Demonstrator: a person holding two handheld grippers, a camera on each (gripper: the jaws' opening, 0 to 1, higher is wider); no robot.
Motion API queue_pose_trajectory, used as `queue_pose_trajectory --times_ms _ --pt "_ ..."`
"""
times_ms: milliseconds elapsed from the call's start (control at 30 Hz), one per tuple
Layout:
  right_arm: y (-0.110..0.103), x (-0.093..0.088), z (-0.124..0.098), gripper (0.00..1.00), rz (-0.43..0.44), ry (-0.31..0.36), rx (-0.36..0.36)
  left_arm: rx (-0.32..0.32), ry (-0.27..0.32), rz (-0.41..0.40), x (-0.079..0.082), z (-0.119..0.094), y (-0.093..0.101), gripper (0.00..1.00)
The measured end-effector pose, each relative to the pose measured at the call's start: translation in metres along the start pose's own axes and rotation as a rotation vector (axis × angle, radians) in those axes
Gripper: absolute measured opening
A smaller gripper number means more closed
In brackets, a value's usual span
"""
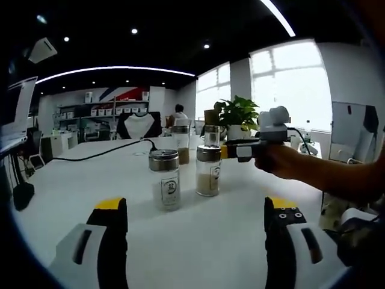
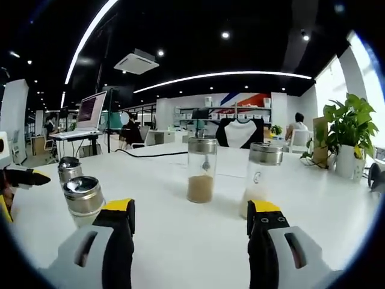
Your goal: Rotate the seasoning bottle until the label or dispensing opening points toward the visible target arrow and the bottle remains upright within the marked orientation range
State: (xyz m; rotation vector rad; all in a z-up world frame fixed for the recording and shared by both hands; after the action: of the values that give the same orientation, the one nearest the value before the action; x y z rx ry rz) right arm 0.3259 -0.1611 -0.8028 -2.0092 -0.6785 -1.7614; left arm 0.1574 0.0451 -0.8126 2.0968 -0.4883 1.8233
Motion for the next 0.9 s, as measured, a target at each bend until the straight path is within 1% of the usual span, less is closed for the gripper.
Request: queue_pose_trajectory --times_ms 100,233,300,333,367,400,467,567,667,733,800,833,900 --pt "0.0 0.002 0.005 0.71 0.009 0.01 0.022 0.002 0.001 0.005 0.002 0.0 -0.001 1.0" --pt "0.004 0.006 0.008 0.69 0.03 0.029 0.018 0.006 0.01 0.001 0.003 0.0 -0.002 1.0" --pt "0.006 0.007 0.012 0.64 0.047 0.044 0.023 0.007 0.013 0.001 0.005 0.001 -0.002 1.0" --pt "0.007 0.008 0.013 0.64 0.061 0.049 0.023 0.009 0.013 0.001 0.005 0.002 -0.002 1.0" --pt "0.008 0.009 0.014 0.64 0.094 0.065 0.01 0.009 0.011 0.002 0.006 0.002 -0.002 1.0" --pt "0.009 0.009 0.015 0.65 0.103 0.075 0.007 0.008 0.01 0.003 0.006 0.003 -0.002 1.0" --pt "0.01 0.007 0.019 0.65 0.105 0.073 0.007 0.007 0.006 0.001 0.006 0.004 -0.002 1.0" --pt "0.012 0.007 0.025 0.66 0.09 0.067 -0.006 -0.002 0.008 -0.001 0.007 0.006 -0.002 1.0" --pt "0.014 0.01 0.032 0.65 0.046 0.066 -0.019 -0.022 0.025 -0.01 0.009 0.01 0.002 0.99" --pt "0.012 0.012 0.037 0.64 0.027 0.064 -0.003 -0.018 0.026 -0.002 0.009 0.012 0.003 0.99" --pt "0.011 0.012 0.043 0.64 -0.003 0.044 0.011 -0.011 0.027 0.017 0.009 0.012 0.003 0.99" --pt "0.012 0.012 0.045 0.64 -0.022 0.034 0.01 -0.013 0.028 0.014 0.009 0.012 0.003 0.99" --pt "0.015 0.014 0.051 0.63 -0.048 0.037 0.007 -0.029 0.04 -0.014 0.01 0.012 0.005 0.99"
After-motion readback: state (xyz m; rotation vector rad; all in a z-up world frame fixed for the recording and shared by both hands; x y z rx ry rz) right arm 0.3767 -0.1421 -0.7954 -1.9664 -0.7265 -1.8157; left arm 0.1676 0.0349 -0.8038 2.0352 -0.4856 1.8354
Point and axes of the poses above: the point that each gripper's makers call its tool centre point, and the gripper's own axes: z roughly forward along the fingers, y roughly to its right, x roughly out of its top, the point moved 5 cm from there along -z, roughly backward along the fingers, and after that the axes turned 4 degrees about x, right-handed, at the moved point
